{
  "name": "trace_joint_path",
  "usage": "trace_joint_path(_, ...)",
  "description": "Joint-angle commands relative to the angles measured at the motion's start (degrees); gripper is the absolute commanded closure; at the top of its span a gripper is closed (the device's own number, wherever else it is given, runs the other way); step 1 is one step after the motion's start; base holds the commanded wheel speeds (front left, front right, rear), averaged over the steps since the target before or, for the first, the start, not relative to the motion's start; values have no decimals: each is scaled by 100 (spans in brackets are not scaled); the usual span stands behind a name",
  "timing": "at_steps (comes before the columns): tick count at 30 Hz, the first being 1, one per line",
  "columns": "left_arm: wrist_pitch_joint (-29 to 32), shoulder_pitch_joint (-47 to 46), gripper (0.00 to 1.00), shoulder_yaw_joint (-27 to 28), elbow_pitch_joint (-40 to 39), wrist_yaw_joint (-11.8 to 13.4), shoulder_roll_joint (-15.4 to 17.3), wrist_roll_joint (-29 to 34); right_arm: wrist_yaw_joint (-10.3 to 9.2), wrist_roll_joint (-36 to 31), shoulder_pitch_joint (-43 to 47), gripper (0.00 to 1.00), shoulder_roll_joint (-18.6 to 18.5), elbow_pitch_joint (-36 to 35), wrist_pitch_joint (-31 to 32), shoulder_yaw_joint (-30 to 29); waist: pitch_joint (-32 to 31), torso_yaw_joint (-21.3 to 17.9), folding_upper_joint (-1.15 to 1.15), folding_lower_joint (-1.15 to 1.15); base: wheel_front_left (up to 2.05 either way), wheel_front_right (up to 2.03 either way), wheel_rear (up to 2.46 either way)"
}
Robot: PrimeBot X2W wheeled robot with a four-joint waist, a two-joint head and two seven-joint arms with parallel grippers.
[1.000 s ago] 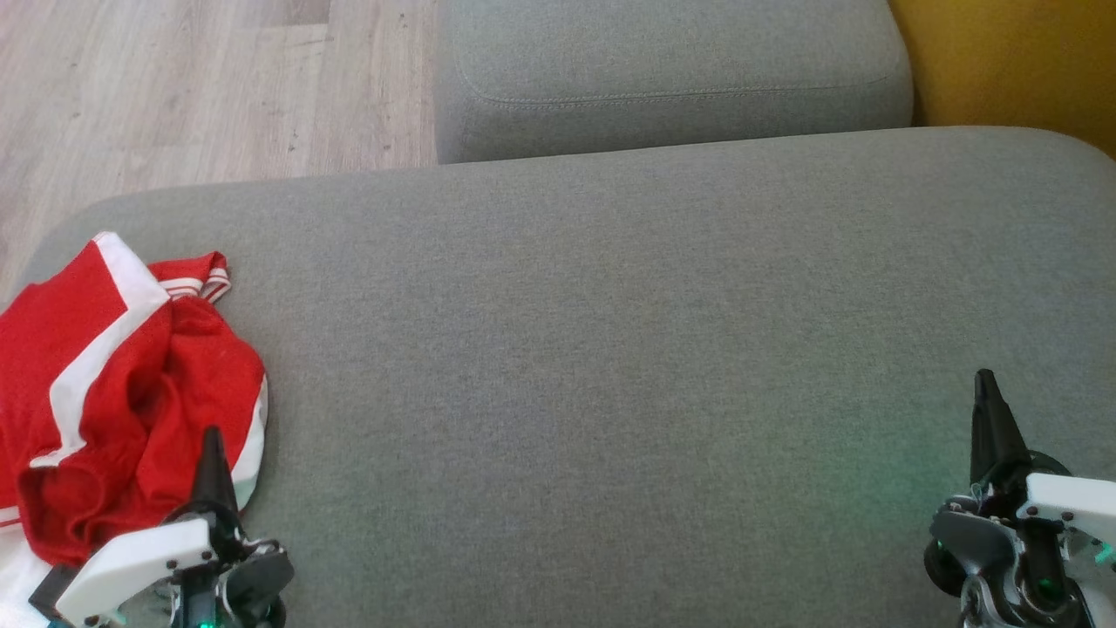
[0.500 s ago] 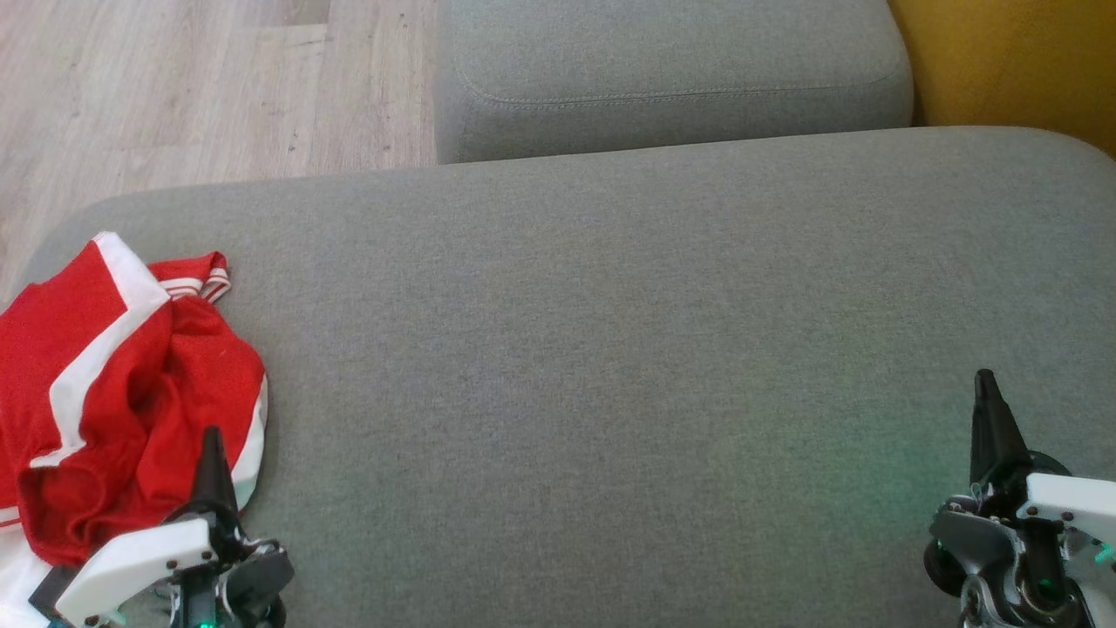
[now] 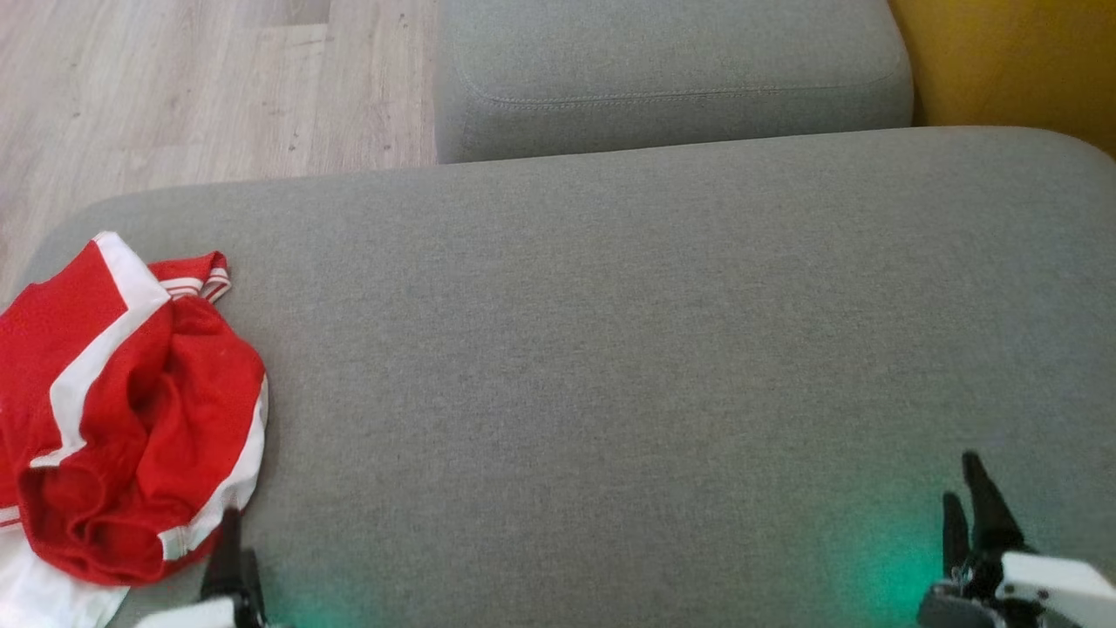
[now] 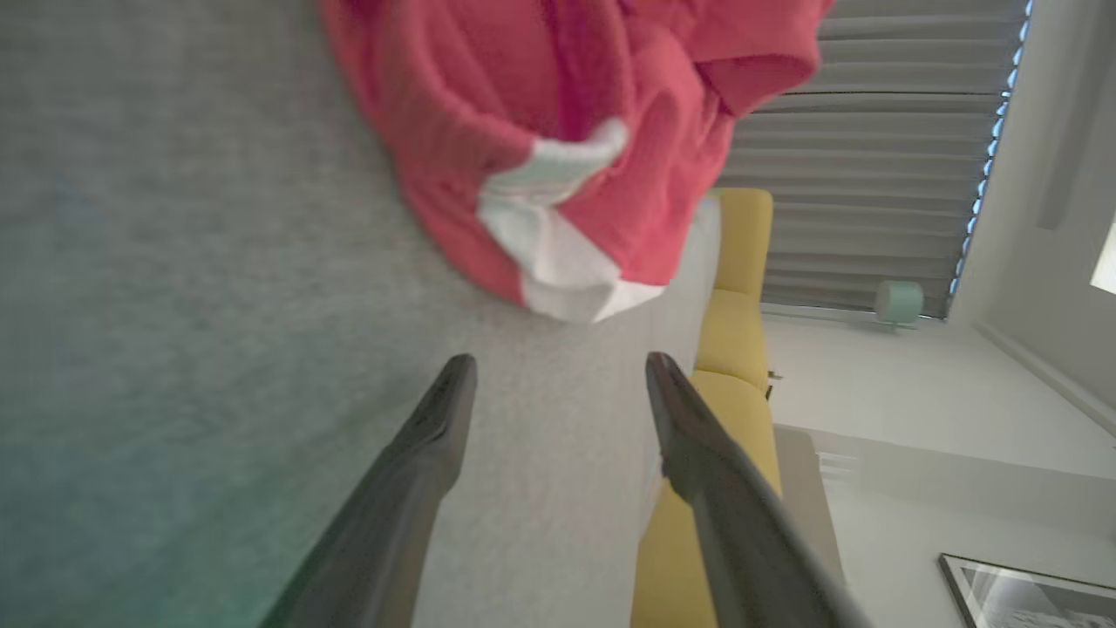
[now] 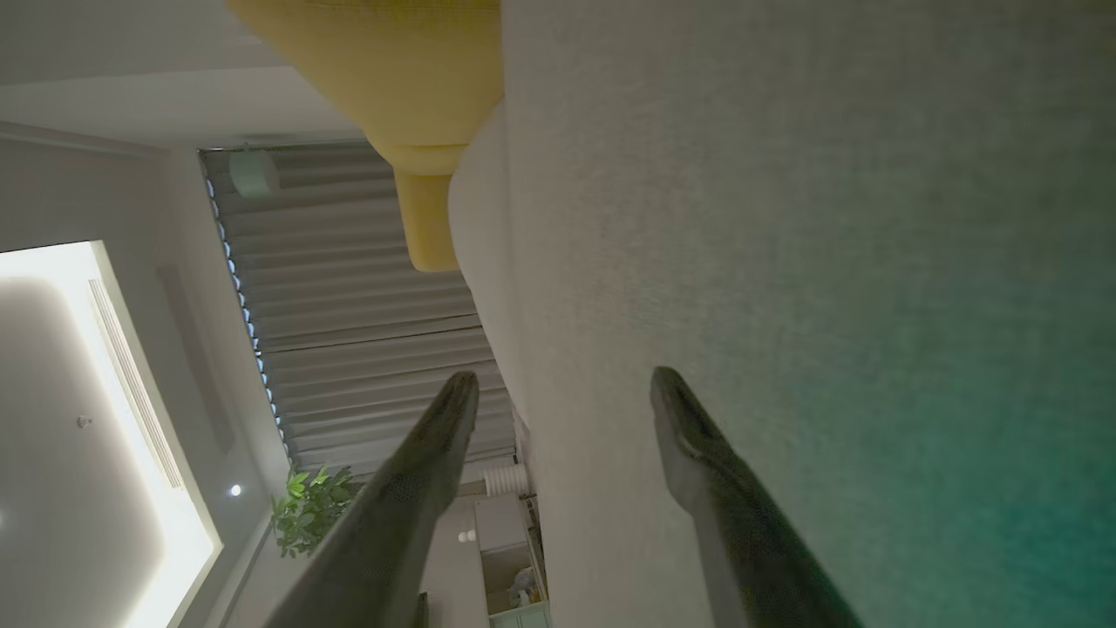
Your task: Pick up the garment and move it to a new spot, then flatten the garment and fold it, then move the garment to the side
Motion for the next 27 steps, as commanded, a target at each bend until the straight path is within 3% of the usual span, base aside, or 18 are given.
trace_joint_path(1,-40,-141,0,-38,-136,-1,12,21,0,7,-139,0,-6,-161,-33,51,-4,0,0,0,0,0,0)
trace_joint_path(9,-157,-170,0,-67,-178,-3,15,220,0,-198,-197,0,-19,-187,-161,227,-11,-1,0,0,0,0,0)
trace_joint_path(27,-494,-206,0,-311,-626,319,24,1820,-1,-2005,-316,0,-21,-357,-500,562,1,15,0,0,0,0,0)
